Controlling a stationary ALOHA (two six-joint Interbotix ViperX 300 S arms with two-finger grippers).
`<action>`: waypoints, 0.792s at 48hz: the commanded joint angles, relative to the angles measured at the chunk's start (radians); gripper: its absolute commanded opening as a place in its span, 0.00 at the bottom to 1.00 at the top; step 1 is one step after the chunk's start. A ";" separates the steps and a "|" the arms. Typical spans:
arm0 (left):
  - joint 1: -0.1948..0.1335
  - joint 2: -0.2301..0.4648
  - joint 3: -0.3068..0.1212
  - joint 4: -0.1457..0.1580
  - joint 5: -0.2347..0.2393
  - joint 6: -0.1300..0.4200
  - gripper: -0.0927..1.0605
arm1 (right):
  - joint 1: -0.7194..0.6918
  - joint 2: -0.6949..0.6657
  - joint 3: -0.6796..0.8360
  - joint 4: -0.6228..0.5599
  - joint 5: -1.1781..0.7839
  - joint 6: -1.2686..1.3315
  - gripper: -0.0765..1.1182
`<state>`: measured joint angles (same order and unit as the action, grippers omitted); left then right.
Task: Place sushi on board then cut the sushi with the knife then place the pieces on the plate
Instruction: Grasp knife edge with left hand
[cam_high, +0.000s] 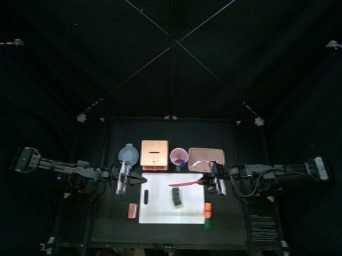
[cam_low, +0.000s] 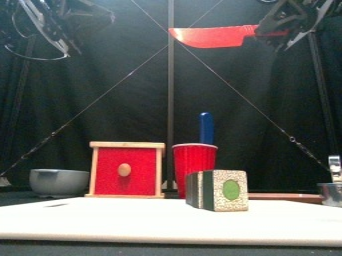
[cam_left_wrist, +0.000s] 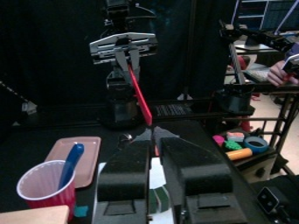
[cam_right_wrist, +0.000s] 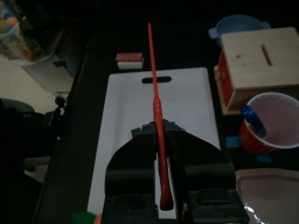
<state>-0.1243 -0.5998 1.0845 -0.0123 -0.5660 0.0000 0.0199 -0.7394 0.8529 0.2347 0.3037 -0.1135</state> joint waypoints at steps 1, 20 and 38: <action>-0.012 0.043 -0.037 -0.026 -0.005 0.002 0.65 | 0.000 0.015 0.017 0.002 -0.049 0.003 0.35; 0.002 0.179 -0.126 -0.098 0.120 0.066 0.82 | -0.005 0.060 0.052 0.008 -0.143 0.018 0.35; -0.006 0.298 -0.210 -0.422 0.201 0.356 0.82 | -0.048 0.169 0.043 0.005 -0.152 0.058 0.34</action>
<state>-0.1212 -0.3206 0.9112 -0.3728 -0.3620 0.3160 -0.0184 -0.5860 0.9158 0.2362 0.1611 -0.0568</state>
